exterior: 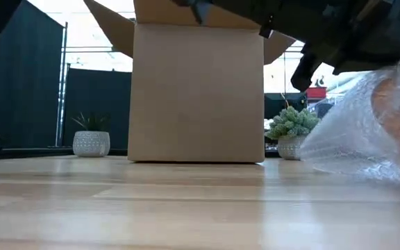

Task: Wrap mug
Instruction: Wrap the pink mug with transparent bubble wrap

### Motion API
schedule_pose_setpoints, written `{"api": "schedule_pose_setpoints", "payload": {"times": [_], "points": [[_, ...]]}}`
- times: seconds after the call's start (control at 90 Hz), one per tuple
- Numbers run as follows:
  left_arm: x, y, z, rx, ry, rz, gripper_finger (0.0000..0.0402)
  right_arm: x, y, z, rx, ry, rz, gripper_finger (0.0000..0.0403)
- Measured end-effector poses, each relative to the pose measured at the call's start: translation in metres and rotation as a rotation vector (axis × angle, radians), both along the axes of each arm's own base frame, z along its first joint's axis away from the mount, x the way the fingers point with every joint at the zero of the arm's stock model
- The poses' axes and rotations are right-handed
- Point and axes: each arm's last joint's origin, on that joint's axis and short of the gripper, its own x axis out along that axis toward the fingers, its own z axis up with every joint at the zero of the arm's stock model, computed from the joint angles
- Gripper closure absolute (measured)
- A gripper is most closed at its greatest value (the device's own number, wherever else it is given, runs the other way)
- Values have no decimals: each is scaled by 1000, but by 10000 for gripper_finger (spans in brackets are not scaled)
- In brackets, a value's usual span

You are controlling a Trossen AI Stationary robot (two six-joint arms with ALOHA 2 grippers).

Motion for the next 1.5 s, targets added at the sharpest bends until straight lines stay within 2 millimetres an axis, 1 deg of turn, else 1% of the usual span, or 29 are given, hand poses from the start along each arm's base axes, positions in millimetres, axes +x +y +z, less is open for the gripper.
{"api": "schedule_pose_setpoints", "payload": {"times": [0.067,0.133,0.189,0.289,0.322,0.378,0.422,0.467,0.667,0.767,0.856,0.933,0.967,1.022,1.078,1.178,1.211,1.244,1.278,1.322,1.5], "points": [[0,0,1,13,-5,-6,402,-1,0,-3,7,-9,5,239],[1,-1,2,20,-8,-12,402,-1,0,-4,8,-9,19,257],[1,-1,3,20,-10,-12,402,0,0,-4,11,-6,34,287],[1,-2,4,21,-17,-14,402,0,1,-5,8,-11,62,366],[2,-2,5,19,-20,-15,402,0,1,-4,14,-10,65,377],[2,-1,5,19,-16,-14,402,0,1,-4,22,-10,60,377],[2,-1,4,20,-12,-14,402,1,2,-4,29,-10,59,367],[1,-1,4,20,-10,-15,402,1,2,-5,33,-15,59,349],[1,-2,4,18,-2,-27,402,3,2,-6,74,4,74,235],[0,-2,4,18,1,-30,401,3,1,-6,79,14,74,189],[0,-3,4,18,2,-31,401,4,0,-7,77,16,74,164],[0,-3,4,18,1,-31,401,4,-2,-7,68,14,80,159],[0,-3,4,18,1,-30,401,5,-2,-6,67,16,80,166],[0,-2,4,20,0,-26,401,5,-2,-6,65,14,80,194],[1,-1,4,23,-1,-19,401,5,-2,-6,64,7,83,240],[2,0,5,27,-9,-3,402,6,-1,-5,57,-5,97,351],[2,1,5,27,-17,4,402,6,-1,-5,55,-3,104,373],[2,1,6,26,-19,5,402,6,-1,-5,59,-3,102,379],[2,2,7,26,-19,5,402,6,-1,-5,61,-2,104,374],[2,1,6,24,-18,1,402,6,-1,-5,63,0,107,355],[1,-1,6,18,-14,-17,401,6,0,-5,92,8,133,228]]}}
